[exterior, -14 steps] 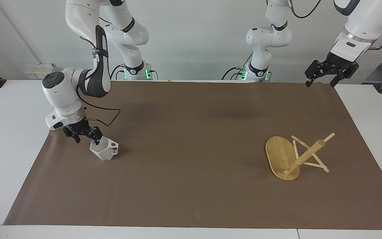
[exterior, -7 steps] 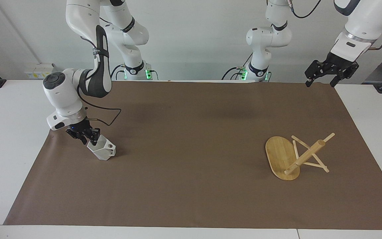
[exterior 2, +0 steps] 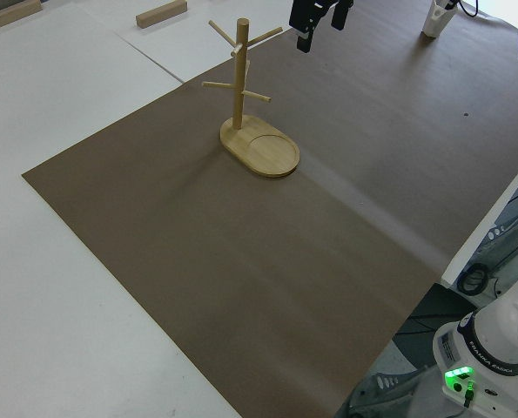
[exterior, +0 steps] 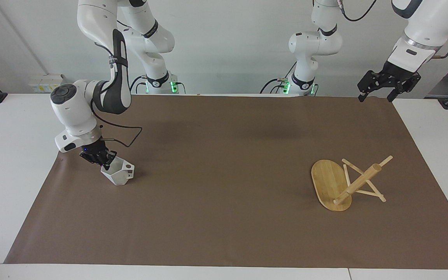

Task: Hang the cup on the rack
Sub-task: 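Close the right gripper on the white cup and lift it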

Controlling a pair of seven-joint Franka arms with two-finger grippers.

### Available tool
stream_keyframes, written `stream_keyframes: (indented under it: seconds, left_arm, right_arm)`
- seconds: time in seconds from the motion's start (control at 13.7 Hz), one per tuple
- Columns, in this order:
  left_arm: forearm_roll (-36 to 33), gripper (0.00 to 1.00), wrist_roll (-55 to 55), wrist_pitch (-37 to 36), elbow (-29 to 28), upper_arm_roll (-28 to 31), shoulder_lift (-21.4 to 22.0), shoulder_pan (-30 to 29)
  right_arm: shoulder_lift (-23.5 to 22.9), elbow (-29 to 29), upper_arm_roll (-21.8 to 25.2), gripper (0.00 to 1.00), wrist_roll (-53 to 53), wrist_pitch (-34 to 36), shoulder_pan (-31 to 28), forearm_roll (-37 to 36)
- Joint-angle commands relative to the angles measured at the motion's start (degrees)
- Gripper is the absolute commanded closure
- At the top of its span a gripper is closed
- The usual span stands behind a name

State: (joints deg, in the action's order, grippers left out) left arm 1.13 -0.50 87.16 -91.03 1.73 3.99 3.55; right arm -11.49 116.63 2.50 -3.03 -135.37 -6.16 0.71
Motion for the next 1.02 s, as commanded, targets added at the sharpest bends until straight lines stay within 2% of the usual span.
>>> stream_keyframes:
  seconds: [0.0, 0.29, 0.51, 0.95]
  left_arm:
    - [-1.22, 0.00, -0.65, -0.33, -1.25, 0.03, 1.37, -0.04]
    - [-1.30, 0.00, -0.65, -0.33, -1.25, 0.03, 1.28, -0.04]
    - [-1.30, 0.00, -0.65, -0.33, -1.25, 0.03, 1.37, -0.04]
    - [-1.22, 0.00, -0.65, -0.33, -1.25, 0.03, 1.37, -0.04]
  right_arm:
    - [0.85, 0.71, -0.48, 1.00, 1.28, 0.90, -0.34, -0.71]
    - [1.11, 0.09, -0.57, 1.00, 1.28, 2.74, -0.34, -0.01]
    - [1.29, -3.94, -0.92, 1.00, 1.28, 7.91, -0.34, -0.01]
    - [2.61, -6.58, -0.92, 1.00, 1.19, 12.83, -0.34, -0.01]
